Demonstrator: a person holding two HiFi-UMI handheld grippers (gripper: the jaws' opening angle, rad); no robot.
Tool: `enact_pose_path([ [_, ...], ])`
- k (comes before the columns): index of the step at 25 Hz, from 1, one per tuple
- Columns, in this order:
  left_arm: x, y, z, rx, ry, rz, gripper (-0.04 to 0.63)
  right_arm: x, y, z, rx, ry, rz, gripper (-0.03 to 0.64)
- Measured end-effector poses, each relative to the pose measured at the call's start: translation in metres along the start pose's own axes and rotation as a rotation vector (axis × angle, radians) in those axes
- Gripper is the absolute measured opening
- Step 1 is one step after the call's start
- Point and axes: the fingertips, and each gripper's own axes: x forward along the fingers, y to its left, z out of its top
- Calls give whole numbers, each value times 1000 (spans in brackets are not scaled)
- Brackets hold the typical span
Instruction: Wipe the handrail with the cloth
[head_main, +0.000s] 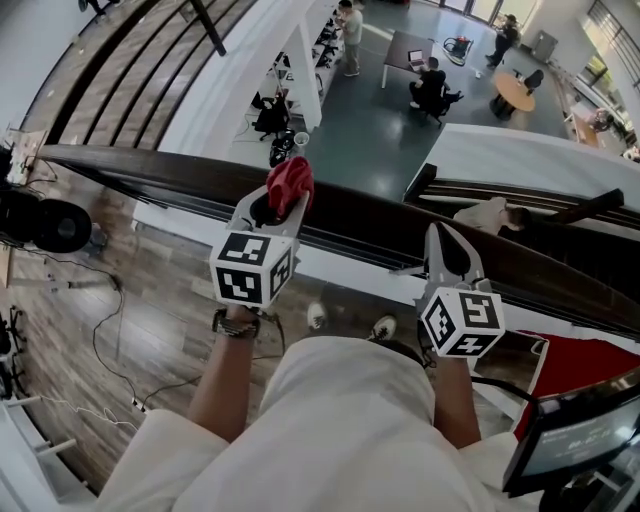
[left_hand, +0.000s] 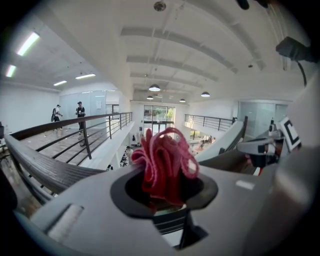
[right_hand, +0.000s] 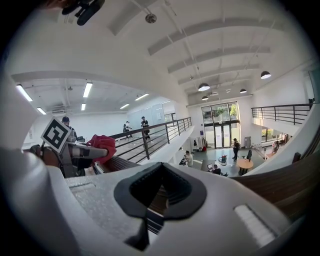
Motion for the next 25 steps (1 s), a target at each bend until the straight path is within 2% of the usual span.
enact_pose_path([
  [5,13,-25,5,29,16,-62,126,1,2,0,-4,-2,3,3],
  [12,27,-72,8,70,31,-187,126,3,8,-1,-5,-2,6,3],
  [18,29,-98,6,71,16,-233,126,1,6,-3,-11,-9,3,3],
  [25,28,-103,7,67,13,-251,126,1,6,-2,-18,-6,2,3],
])
